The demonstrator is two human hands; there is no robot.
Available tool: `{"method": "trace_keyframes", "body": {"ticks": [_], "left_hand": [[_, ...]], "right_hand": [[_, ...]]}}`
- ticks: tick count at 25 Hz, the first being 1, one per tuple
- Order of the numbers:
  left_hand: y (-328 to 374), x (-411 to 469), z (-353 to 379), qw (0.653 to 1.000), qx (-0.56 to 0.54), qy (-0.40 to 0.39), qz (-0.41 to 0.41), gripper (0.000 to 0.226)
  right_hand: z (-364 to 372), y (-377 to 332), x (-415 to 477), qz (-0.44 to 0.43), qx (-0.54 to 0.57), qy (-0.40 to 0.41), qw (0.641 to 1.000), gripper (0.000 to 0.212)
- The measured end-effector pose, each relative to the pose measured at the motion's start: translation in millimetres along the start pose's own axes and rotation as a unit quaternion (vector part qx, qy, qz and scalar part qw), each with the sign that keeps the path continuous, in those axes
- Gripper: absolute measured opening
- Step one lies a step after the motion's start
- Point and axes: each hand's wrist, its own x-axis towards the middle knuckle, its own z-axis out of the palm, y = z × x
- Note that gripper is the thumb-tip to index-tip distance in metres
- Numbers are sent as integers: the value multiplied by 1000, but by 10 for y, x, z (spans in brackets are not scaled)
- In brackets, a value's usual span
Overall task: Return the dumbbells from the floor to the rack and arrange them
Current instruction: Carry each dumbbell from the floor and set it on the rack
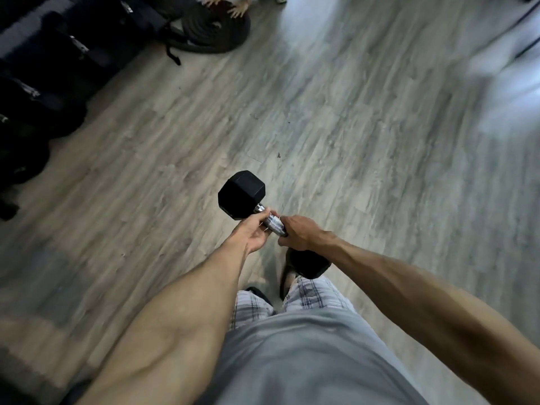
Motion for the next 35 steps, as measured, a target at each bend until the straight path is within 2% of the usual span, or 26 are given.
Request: {"method": "trace_keyframes", "body": {"ticks": [6,13,20,26,35], "left_hand": [[931,502,-124,995,-78,48,44,24],[2164,1077,66,976,-182,94,69,18],[3325,1658,18,958,-247,130,71,16],[4595,2213,-154,954,-255,142,71,17],[6755,2967,-391,958,-233,149,77,15]], "right_hand": [[-651,-248,1137,-80,-53,-46,994,45],[-1751,-449,2351,-153,-115,-78,978,45],[-2589,-840,3515,-210,-144,-114,960,43],[-3310,-1368,4637,-214,-151,-128,957,46],[-4452,-2144,6414,-202,-142,-104,963,48]]}}
